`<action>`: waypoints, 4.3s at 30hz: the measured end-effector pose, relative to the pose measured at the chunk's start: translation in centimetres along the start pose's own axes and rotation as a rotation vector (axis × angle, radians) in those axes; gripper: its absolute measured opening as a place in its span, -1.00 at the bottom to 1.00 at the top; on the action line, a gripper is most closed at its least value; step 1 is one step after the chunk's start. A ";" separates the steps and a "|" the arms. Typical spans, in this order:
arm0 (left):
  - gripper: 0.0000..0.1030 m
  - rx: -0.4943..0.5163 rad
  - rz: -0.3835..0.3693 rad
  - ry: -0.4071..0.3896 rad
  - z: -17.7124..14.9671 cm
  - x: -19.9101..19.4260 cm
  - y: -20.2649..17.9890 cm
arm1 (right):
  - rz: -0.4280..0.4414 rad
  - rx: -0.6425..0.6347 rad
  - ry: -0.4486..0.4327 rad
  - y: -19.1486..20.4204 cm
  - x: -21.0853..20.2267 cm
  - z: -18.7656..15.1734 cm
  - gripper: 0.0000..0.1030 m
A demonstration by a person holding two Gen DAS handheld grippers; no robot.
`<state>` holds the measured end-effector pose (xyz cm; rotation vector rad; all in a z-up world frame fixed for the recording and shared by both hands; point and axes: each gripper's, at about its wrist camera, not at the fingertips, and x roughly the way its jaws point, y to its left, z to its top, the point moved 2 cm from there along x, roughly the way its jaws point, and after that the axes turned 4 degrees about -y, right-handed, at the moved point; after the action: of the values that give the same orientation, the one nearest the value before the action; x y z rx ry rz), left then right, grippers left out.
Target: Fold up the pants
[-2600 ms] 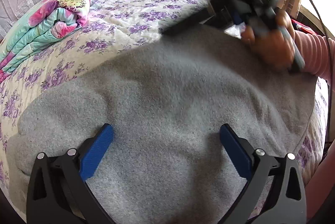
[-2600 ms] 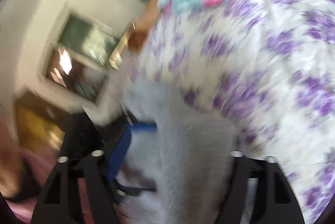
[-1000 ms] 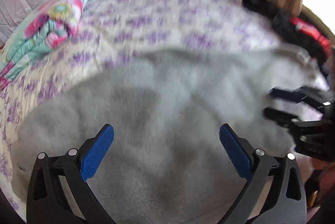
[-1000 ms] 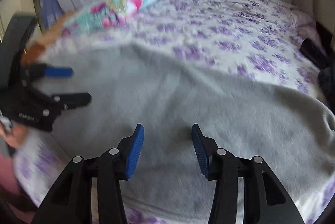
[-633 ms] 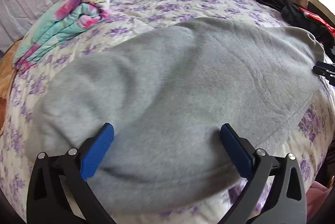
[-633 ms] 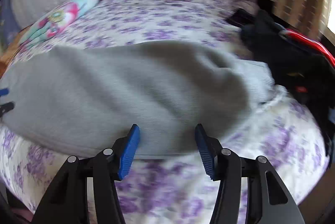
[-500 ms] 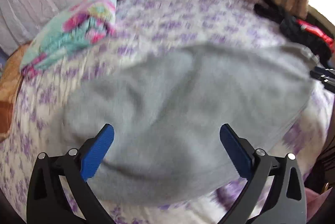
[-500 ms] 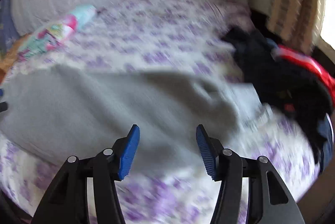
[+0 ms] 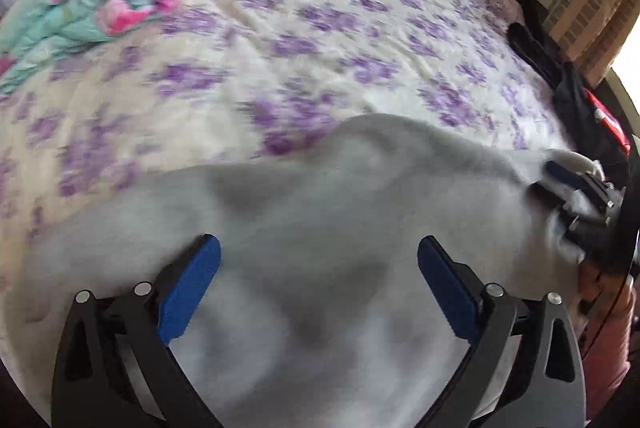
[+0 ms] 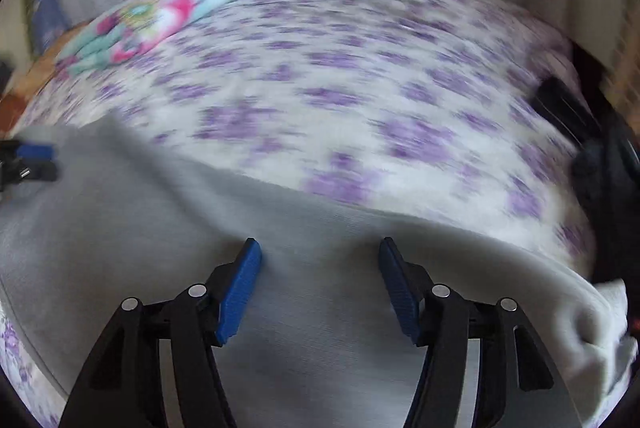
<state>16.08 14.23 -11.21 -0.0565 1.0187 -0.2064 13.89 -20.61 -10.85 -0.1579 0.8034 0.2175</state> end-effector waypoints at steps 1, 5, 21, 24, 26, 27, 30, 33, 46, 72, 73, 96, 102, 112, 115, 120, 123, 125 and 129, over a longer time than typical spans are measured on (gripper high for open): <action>0.87 0.003 0.025 -0.002 -0.4 -0.6 0.9 | -0.067 0.034 -0.006 -2.6 -0.7 -0.6 0.19; 0.56 0.052 0.105 -0.007 -2.2 -2.0 2.9 | -0.126 0.140 -0.006 -7.8 -2.6 -2.7 -0.09; 0.92 0.143 0.304 -0.163 -8.7 -5.5 -1.0 | 0.021 0.103 -0.143 -1.5 -9.5 -8.6 0.58; 0.92 0.086 0.231 -0.205 -8.6 -7.3 -2.0 | 0.074 0.334 -0.234 -5.8 -12.5 -9.9 0.59; 0.92 0.070 0.153 -0.229 -8.4 -7.8 -3.6 | 0.062 0.498 -0.287 -8.9 -13.8 -11.3 0.60; 0.92 0.076 0.112 -0.234 -8.2 -7.7 -5.0 | 0.057 0.550 -0.300 -10.0 -14.1 -11.8 0.60; 0.92 0.095 0.012 -0.227 -7.6 -6.6 -9.3 | 0.056 0.676 -0.294 -12.7 -13.4 -12.7 0.60; 0.91 0.131 -0.064 -0.196 -7.1 -4.8 -14.2 | 0.095 0.736 -0.273 -13.8 -11.9 -12.6 0.60; 0.91 0.215 -0.171 -0.123 -6.7 2.3 -27.2 | 0.133 0.816 -0.207 -15.0 -7.8 -12.5 0.58; 0.92 0.241 -0.184 -0.206 -7.2 2.5 -26.7 | 0.030 0.709 -0.205 -13.6 -6.6 -10.6 -0.50; 0.92 0.223 -0.195 -0.209 -7.1 2.2 -26.4 | -0.002 0.674 -0.210 -13.1 -6.9 -10.2 -0.52; 0.92 -0.335 0.044 -0.526 -9.3 -10.6 3.5 | -0.510 -1.096 -0.243 18.1 -6.8 -7.1 -0.53; 0.92 -0.286 0.050 -0.522 -9.5 -10.0 3.1 | -0.413 -1.204 -0.141 19.5 -6.1 -7.1 -0.53; 0.92 -0.281 0.056 -0.523 -9.6 -9.8 3.0 | -0.354 -1.162 -0.121 20.0 -5.5 -6.8 -0.45; 0.92 -0.286 0.049 -0.520 -9.7 -9.8 3.2 | -0.310 -1.103 -0.113 19.6 -6.8 -6.0 -0.37; 0.92 -0.279 0.072 -0.513 -9.7 -9.6 2.9 | -0.015 -0.818 -0.046 15.7 -11.3 -2.9 0.33; 0.92 -0.261 0.101 -0.505 -9.6 -9.4 2.5 | 0.180 -0.643 -0.052 13.4 -13.5 -2.1 0.48; 0.92 -0.258 0.109 -0.503 -9.6 -9.4 2.5 | 0.294 -0.516 -0.086 11.6 -14.7 -1.3 0.48; 0.92 -0.256 0.129 -0.490 -9.5 -9.5 2.2 | 0.377 -0.415 -0.124 10.6 -14.4 -1.3 0.47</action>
<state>3.55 18.67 -8.53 -0.2608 0.5522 0.0585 0.62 -12.58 -1.89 -0.3794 0.6511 0.7450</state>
